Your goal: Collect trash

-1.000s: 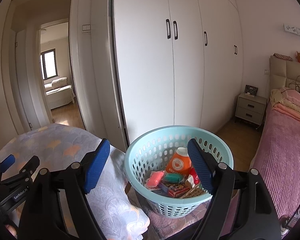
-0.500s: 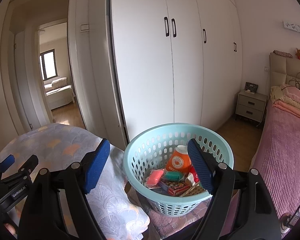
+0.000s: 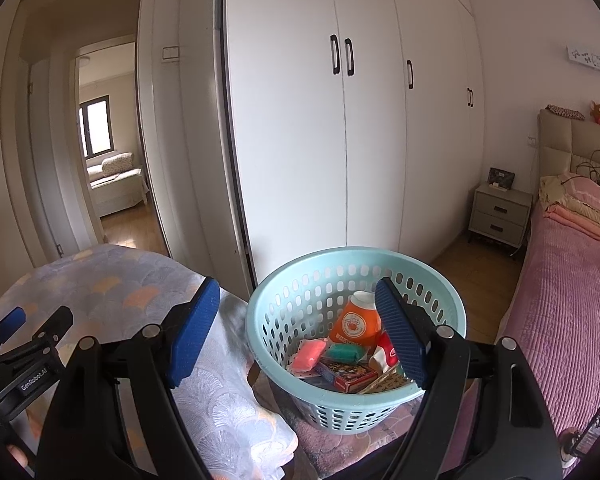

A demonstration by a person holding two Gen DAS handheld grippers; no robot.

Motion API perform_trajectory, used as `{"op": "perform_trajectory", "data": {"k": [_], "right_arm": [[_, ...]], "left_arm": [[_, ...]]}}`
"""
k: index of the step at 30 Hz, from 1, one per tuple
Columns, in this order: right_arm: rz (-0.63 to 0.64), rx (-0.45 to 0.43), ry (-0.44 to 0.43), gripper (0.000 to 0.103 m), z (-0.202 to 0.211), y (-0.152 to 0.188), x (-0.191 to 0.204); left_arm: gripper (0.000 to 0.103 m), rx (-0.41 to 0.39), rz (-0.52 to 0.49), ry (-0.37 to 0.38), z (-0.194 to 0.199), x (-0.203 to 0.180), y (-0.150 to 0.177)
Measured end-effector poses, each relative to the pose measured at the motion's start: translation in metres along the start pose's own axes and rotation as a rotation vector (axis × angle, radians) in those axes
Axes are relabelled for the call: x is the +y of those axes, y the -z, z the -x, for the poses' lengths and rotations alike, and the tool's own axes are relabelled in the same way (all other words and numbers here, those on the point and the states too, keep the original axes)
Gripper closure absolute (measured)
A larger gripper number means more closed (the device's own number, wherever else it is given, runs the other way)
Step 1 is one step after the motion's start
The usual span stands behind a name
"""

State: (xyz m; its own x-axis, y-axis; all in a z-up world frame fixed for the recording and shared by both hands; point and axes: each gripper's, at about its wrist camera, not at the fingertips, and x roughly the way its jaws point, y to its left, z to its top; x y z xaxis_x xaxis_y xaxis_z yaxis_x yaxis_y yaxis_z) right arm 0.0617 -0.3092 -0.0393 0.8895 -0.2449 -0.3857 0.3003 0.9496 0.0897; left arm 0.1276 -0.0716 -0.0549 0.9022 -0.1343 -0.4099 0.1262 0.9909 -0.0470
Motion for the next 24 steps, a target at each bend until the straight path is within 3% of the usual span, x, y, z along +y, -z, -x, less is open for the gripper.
{"op": "perform_trajectory", "data": {"k": [24], "right_arm": [[0.002, 0.005, -0.015, 0.027, 0.0024, -0.0061, 0.0057]], "left_arm": [[0.008, -0.010, 0.004, -0.013, 0.0039, -0.0003, -0.0007]]}}
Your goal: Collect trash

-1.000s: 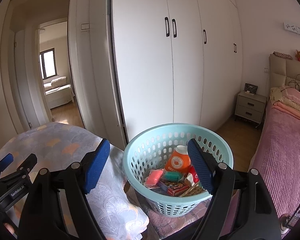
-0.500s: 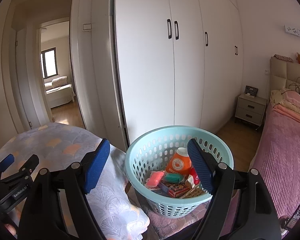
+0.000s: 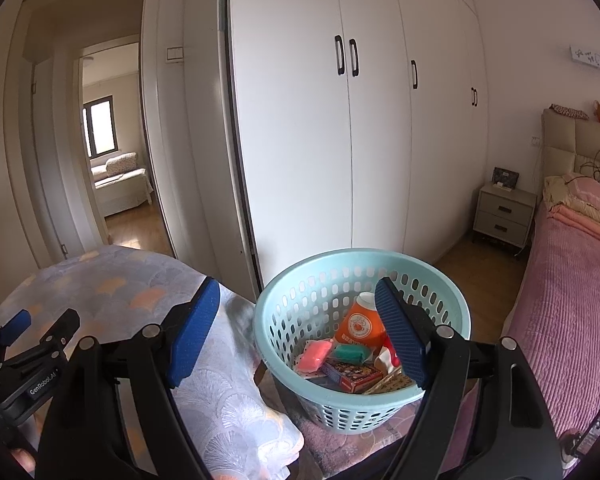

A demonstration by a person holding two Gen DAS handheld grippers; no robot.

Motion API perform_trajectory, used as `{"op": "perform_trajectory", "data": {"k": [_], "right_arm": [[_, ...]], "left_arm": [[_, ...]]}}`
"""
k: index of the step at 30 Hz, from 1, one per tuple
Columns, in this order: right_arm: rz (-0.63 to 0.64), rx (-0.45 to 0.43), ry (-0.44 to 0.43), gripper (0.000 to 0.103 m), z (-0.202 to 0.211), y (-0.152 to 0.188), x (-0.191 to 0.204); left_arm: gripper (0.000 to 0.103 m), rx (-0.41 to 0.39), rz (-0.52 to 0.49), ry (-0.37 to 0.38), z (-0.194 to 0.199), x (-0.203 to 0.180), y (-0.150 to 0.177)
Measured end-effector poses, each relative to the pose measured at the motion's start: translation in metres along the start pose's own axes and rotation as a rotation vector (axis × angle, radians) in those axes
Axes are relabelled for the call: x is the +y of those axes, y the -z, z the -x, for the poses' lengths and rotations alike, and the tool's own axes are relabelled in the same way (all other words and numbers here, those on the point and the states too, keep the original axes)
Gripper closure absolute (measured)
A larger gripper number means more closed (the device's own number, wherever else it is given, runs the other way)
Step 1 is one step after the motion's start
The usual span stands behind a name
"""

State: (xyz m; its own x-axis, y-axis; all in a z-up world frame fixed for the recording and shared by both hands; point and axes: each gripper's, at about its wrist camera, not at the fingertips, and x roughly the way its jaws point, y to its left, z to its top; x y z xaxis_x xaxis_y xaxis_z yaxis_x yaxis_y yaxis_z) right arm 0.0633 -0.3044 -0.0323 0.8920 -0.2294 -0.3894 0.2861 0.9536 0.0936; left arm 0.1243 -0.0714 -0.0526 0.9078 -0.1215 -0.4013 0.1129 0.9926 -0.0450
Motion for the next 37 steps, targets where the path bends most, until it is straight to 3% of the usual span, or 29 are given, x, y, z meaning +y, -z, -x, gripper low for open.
{"op": "perform_trajectory", "data": {"k": [10, 20, 37], "right_arm": [[0.019, -0.014, -0.008, 0.027, 0.005, -0.010, 0.010], [0.031, -0.018, -0.065, 0.027, 0.008, -0.013, 0.034], [0.162, 0.054, -0.207, 0.027, -0.008, 0.006, 0.128]], "left_arm": [[0.008, -0.023, -0.070, -0.062, 0.032, 0.000, -0.018], [0.008, -0.017, -0.046, -0.123, 0.048, 0.026, -0.022], [0.008, 0.018, 0.027, -0.238, 0.058, 0.098, -0.008]]}}
